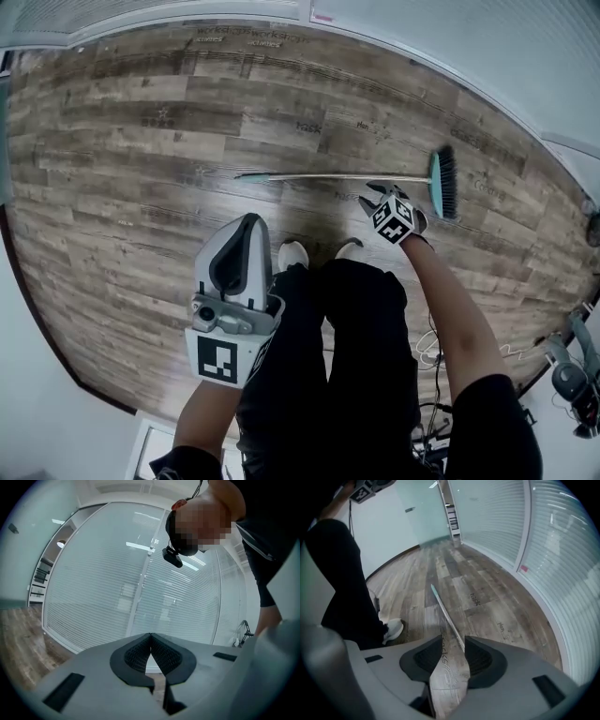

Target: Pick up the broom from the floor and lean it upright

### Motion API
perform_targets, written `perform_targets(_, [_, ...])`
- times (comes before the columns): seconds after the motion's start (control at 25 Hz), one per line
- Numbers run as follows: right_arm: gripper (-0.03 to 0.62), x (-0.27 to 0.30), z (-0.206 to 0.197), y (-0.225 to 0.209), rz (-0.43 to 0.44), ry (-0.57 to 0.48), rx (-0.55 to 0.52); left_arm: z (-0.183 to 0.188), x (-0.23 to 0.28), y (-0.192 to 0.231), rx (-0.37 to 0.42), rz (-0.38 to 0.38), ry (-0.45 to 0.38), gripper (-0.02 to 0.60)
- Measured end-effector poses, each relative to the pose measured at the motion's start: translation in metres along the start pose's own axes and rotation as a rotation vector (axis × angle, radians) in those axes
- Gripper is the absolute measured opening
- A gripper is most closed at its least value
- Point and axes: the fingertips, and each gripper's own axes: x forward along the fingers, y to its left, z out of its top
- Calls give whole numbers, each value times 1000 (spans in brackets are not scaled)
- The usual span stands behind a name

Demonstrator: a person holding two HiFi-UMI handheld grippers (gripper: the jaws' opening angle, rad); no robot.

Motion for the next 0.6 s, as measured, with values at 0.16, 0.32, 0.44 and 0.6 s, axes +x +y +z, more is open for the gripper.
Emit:
perform_targets(0.16, [141, 61, -6, -7, 21, 51, -159, -23, 11, 15, 7, -26, -25, 18])
perform_targets(0.32, [141, 111, -22, -11, 41, 96, -218, -34, 21, 28, 46, -26, -68, 18])
perform_targets(0.44, [141, 137, -34, -14, 32, 125, -259, -37, 25, 36, 44, -16, -84, 18])
perform_targets(0.6, [140, 159, -40, -14, 2, 126, -297, -39, 23, 48, 6, -1, -103, 18])
